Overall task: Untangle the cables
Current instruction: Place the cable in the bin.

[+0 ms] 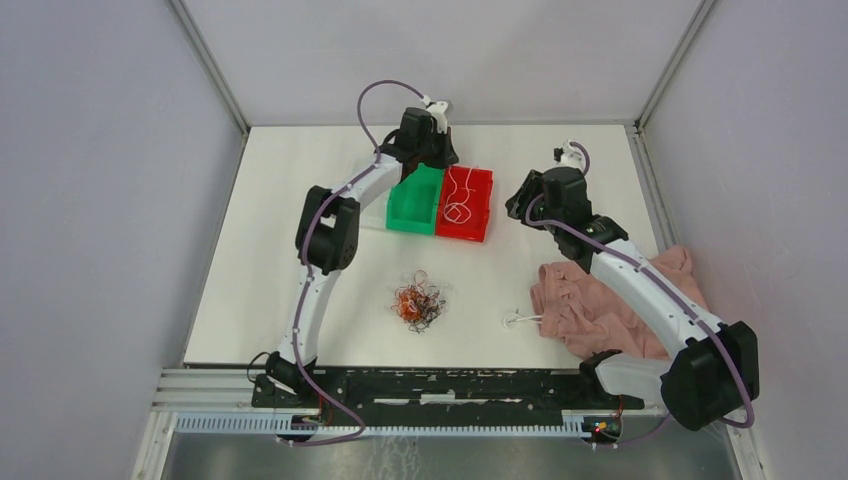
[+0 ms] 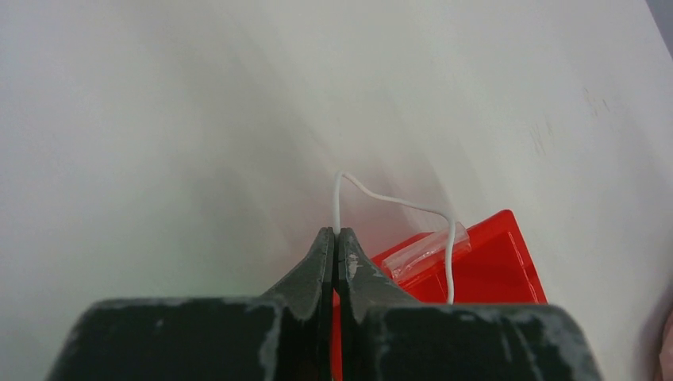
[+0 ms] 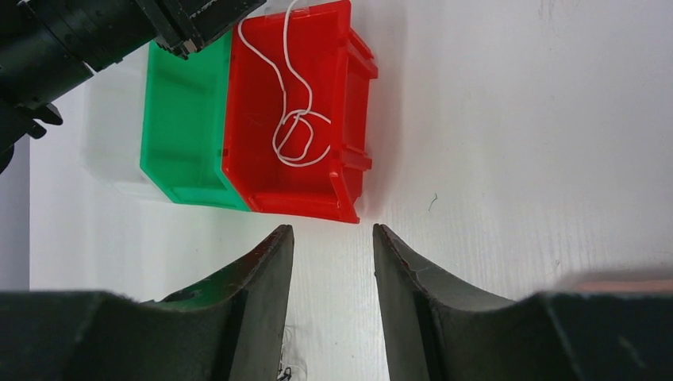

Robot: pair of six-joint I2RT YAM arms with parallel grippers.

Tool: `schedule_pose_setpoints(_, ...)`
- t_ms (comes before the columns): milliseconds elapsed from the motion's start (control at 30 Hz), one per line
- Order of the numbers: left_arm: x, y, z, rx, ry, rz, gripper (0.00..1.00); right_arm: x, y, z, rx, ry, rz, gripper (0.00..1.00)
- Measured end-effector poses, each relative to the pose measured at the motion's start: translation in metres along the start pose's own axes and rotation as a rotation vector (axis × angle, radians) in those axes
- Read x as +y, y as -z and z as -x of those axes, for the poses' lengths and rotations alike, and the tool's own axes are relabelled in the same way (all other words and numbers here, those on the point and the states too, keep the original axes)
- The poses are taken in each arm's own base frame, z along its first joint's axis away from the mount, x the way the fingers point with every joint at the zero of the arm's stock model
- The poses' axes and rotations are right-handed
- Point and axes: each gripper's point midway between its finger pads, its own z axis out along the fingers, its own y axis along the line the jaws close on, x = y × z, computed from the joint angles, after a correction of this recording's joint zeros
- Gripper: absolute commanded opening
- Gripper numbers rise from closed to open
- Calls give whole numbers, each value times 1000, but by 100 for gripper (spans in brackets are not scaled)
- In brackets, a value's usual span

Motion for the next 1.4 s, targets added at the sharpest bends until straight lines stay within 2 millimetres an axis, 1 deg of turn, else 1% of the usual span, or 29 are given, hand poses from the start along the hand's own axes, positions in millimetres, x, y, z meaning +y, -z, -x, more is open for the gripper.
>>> schedule_pose_setpoints(67,-3,4,-2,2,0,-14,3,-1,-1,-2,3,-2,-1,47)
schedule_pose_setpoints(167,-13,19,-3,14,0,-39,3,-1,-2,-4,9,-7,3,47)
schedule_pose_setpoints(367,-41,43,13,-17,-23,-83,3,-4,-5,-10,15,-16,1,46)
schedule_pose_setpoints(500,-56,49,23,-40,-39,-119,3,-5,-7,-13,22,-17,-3,45)
schedule_pose_setpoints(567,-61,51,22,-36,-41,-136,3,-5,-7,-13,22,-17,-4,45)
schedule_pose_setpoints(667,-65,56,12,-11,-36,-158,3,-6,-8,-13,23,-20,-8,44)
schedule_pose_setpoints(867,-66,75,-28,85,-28,-151,3,-12,-15,-21,44,-28,-31,44)
schedule_pose_setpoints(967,-69,80,-41,112,-45,-150,3,-15,-19,-25,56,-34,-43,44)
schedule_pose_setpoints(1100,-72,78,-56,139,-76,-140,3,-18,-22,-30,69,-40,-54,44)
schedule_pose_setpoints(1200,-76,76,-59,141,-115,-119,3,-18,-22,-29,68,-42,-55,44)
schedule_pose_setpoints(1300,-77,67,-63,132,-165,-79,3,-19,-22,-29,66,-43,-59,44)
schedule_pose_setpoints(1400,-74,54,-72,132,-215,-35,3,-22,-23,-28,65,-46,-66,44)
